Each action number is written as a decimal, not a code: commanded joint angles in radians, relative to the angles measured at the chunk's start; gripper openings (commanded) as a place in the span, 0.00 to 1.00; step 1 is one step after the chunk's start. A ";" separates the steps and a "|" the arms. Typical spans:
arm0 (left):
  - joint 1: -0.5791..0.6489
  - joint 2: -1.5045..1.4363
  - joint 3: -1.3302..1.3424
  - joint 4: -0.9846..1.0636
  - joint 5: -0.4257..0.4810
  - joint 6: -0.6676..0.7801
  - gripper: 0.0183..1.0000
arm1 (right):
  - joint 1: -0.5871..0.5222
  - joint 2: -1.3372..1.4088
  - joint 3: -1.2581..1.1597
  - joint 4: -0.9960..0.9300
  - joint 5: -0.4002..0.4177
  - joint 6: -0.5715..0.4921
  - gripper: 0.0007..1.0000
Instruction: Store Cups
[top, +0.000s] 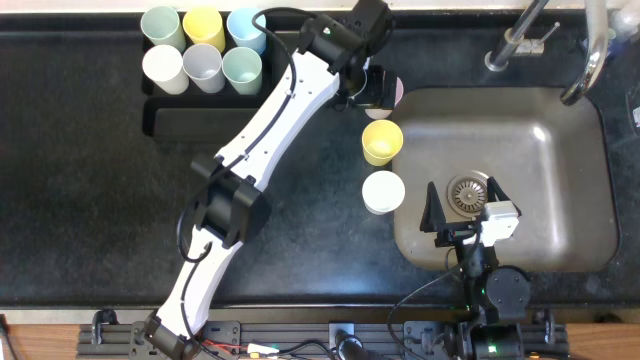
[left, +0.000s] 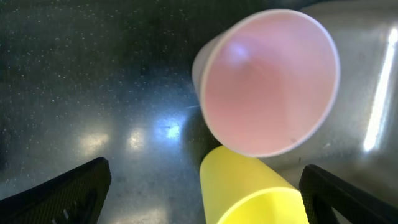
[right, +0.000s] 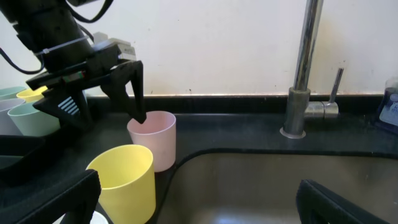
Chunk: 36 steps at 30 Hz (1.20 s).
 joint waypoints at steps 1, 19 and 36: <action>0.019 0.019 0.023 0.006 -0.009 -0.026 1.00 | -0.006 -0.008 -0.013 0.005 -0.004 0.001 1.00; 0.041 0.074 0.023 0.056 -0.008 -0.051 1.00 | -0.006 -0.008 -0.013 0.005 -0.004 0.001 1.00; 0.174 -0.201 0.088 -0.011 -0.011 -0.051 0.02 | -0.006 -0.008 -0.013 0.005 -0.004 0.001 1.00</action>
